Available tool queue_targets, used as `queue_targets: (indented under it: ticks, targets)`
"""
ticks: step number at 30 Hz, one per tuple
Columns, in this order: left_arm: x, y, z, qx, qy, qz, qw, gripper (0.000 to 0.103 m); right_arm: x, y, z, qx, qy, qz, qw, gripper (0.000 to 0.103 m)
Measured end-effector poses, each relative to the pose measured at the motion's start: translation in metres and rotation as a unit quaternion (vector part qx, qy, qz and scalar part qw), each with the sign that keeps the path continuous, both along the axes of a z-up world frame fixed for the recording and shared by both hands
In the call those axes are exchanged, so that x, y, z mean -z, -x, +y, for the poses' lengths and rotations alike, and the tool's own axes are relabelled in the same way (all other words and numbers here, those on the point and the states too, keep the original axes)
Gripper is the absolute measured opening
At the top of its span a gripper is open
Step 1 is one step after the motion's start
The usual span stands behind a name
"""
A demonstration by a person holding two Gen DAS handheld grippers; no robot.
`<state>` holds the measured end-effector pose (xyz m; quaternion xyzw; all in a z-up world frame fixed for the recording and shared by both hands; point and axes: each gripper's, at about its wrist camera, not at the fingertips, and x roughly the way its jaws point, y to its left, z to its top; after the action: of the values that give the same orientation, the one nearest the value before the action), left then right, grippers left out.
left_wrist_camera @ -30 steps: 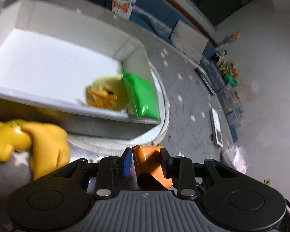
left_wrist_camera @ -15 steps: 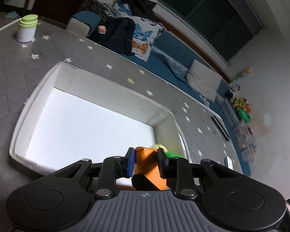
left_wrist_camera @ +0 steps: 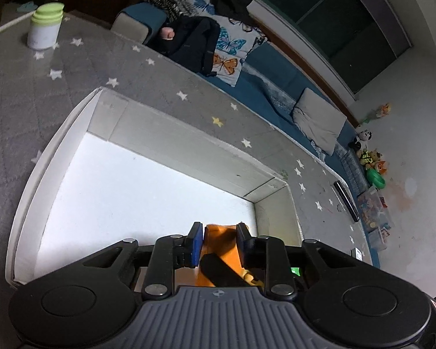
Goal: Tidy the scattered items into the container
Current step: 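Carry the orange block into the white box and open the right tool, then move the left tool to the tall yellow rubber toy beside the box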
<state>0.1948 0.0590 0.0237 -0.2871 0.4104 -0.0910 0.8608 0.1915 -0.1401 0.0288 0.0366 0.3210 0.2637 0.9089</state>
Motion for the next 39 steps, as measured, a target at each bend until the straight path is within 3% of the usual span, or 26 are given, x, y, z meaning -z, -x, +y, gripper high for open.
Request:
queue_targets:
  ticks: [12,14,20,27,34,39]
  targets:
    - [-0.006,0.016,0.001,0.003,-0.018,-0.022,0.9996,0.028,-0.008,0.024,-0.007,0.0,0.014,-0.026,1.0,0.044]
    - [-0.008,0.021,0.002,0.004,-0.015,-0.027,0.9995,0.028,-0.012,0.032,-0.01,0.001,0.015,-0.034,0.999,0.052]
    - [-0.016,0.039,0.002,0.009,-0.029,-0.046,0.9985,0.028,-0.019,0.053,-0.016,-0.001,0.019,-0.047,0.999,0.052]
    - [-0.019,0.067,0.003,0.013,-0.034,-0.06,0.9975,0.028,-0.019,0.085,-0.016,-0.018,0.019,-0.042,0.999,0.053]
    - [-0.015,0.094,0.002,0.023,-0.04,-0.062,0.997,0.028,-0.011,0.108,-0.01,-0.04,0.031,-0.028,0.998,0.065]
    - [-0.009,0.108,0.0,0.037,-0.04,-0.054,0.997,0.028,-0.001,0.119,-0.008,-0.052,0.04,-0.01,0.998,0.065]
